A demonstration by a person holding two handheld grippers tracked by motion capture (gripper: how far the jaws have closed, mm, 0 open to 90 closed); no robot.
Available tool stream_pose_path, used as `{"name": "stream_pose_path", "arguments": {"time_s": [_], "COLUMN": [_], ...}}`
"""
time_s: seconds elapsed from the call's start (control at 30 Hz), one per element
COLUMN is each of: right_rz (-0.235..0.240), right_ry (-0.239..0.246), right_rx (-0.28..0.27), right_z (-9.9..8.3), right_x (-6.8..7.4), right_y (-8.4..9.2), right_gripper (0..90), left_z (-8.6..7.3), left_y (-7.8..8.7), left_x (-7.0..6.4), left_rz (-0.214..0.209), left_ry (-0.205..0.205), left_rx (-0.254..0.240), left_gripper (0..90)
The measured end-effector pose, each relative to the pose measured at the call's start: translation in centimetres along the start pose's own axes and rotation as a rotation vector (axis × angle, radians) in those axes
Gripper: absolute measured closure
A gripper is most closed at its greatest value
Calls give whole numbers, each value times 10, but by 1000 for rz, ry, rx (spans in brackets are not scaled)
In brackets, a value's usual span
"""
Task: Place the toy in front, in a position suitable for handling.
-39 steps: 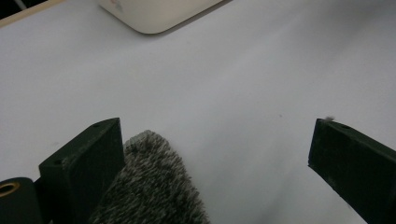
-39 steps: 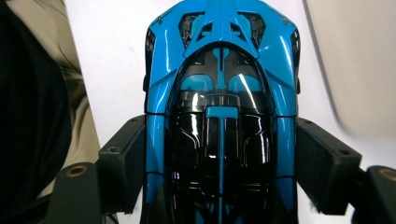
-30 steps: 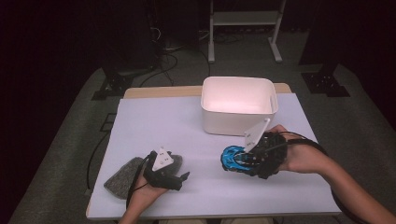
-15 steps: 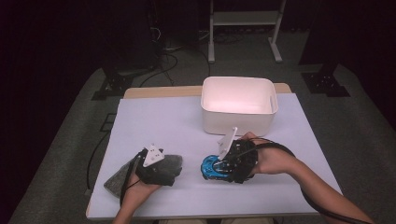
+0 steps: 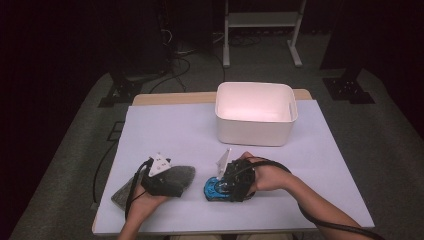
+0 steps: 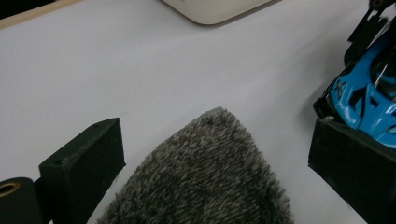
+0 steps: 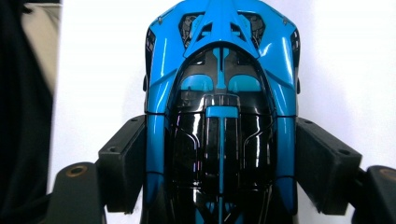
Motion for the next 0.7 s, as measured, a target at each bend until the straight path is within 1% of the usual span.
{"name": "stream_pose_path", "arguments": {"time_s": [0.03,0.07,0.1,0.17,0.27,0.37,0.57,0.7], "right_rz": [0,1,1,-7,-6,-6,-5,-7], "right_ry": [0,-1,-1,4,-3,-5,-15,-13], "right_rx": [0,0,0,18,16,-2,-20,-27], "right_z": [0,-2,-2,-5,-7,-7,-8,-8], "right_x": [0,-2,-2,-3,-3,-3,-3,-3], "right_y": [0,-6,-6,-14,-19,-19,-20,-20], "right_gripper": [252,252,252,251,250,249,247,248], "left_z": [0,0,0,-1,0,-1,-1,-2], "left_y": [0,0,0,0,-1,-1,-1,-2], "left_x": [0,0,0,0,-1,-1,-2,-3], "left_rz": [0,0,0,0,0,-2,-6,-9], "left_ry": [0,-1,-2,-2,1,-1,-4,-7], "left_rx": [0,1,2,3,-1,5,6,10], "left_gripper": [28,28,28,28,28,28,28,28]}}
Point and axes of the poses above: each handheld gripper's, and its own axes: y roughly backward along the jaws, z roughly out of its top, x roughly to its left, the point moved 9 cm from there along -y, roughly forward along the jaws, and after that the axes turned 9 degrees about z, right-handed, at the moved point
